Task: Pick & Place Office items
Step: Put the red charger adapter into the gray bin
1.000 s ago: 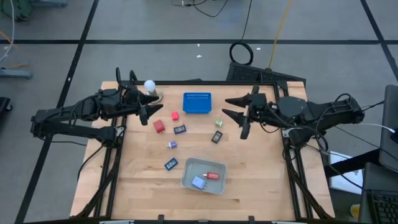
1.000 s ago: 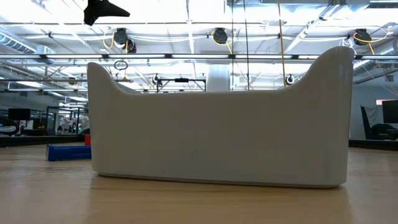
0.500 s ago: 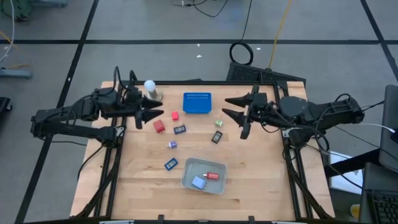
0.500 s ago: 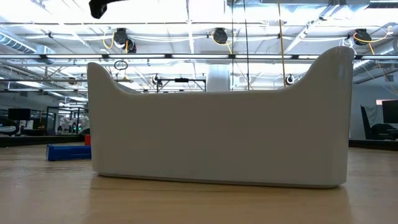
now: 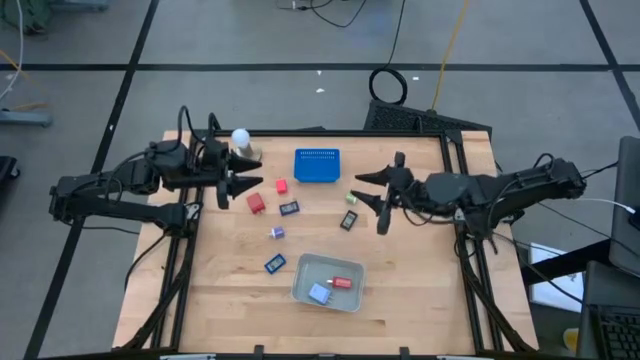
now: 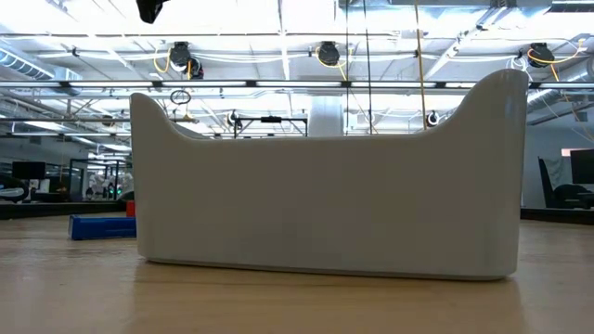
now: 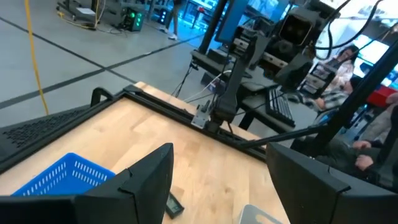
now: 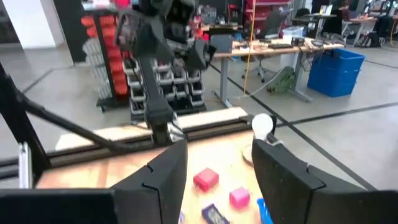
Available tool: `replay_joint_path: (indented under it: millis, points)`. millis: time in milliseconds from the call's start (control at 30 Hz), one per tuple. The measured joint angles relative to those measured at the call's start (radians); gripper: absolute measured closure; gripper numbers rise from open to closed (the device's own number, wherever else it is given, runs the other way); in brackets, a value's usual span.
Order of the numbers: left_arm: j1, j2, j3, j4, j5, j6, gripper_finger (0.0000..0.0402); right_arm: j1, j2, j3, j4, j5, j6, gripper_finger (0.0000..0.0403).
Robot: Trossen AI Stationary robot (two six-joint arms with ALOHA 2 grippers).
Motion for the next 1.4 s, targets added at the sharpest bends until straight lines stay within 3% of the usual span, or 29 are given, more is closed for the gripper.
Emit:
replay_joint_path:
  millis: [200,533,833,933,1033,1233,1400]
  points:
    - [-0.013,-0.01,0.0,-0.041,-0.016,0.02,0.0147,0.0,0.0,-0.19,0.058,0.0,0.0,0.0232]
    - [-0.236,-0.09,0.0,-0.204,-0.33,0.04,0.0147,0.0,0.0,-0.67,0.337,-0.001,0.0,0.0232]
    - [-0.277,-0.045,0.0,-0.361,-0.388,0.011,0.0147,0.0,-0.001,-1.129,0.513,0.001,0.002,0.0232]
    - [-0.27,-0.032,0.0,-0.44,-0.375,-0.015,0.0147,0.0,-0.011,-1.142,0.309,0.007,0.011,0.0232]
    - [-0.24,-0.021,0.0,-0.504,-0.35,-0.105,0.0147,0.0,-0.005,-1.144,0.321,0.006,0.048,0.0232]
    - [-0.167,0.009,0.0,-0.524,-0.253,-0.265,0.0147,-0.001,0.0,-1.144,0.586,-0.002,0.049,0.0232]
    - [-0.132,0.047,0.0,-0.505,-0.213,-0.271,0.0147,-0.001,-0.002,-1.144,0.843,-0.001,0.05,0.0232]
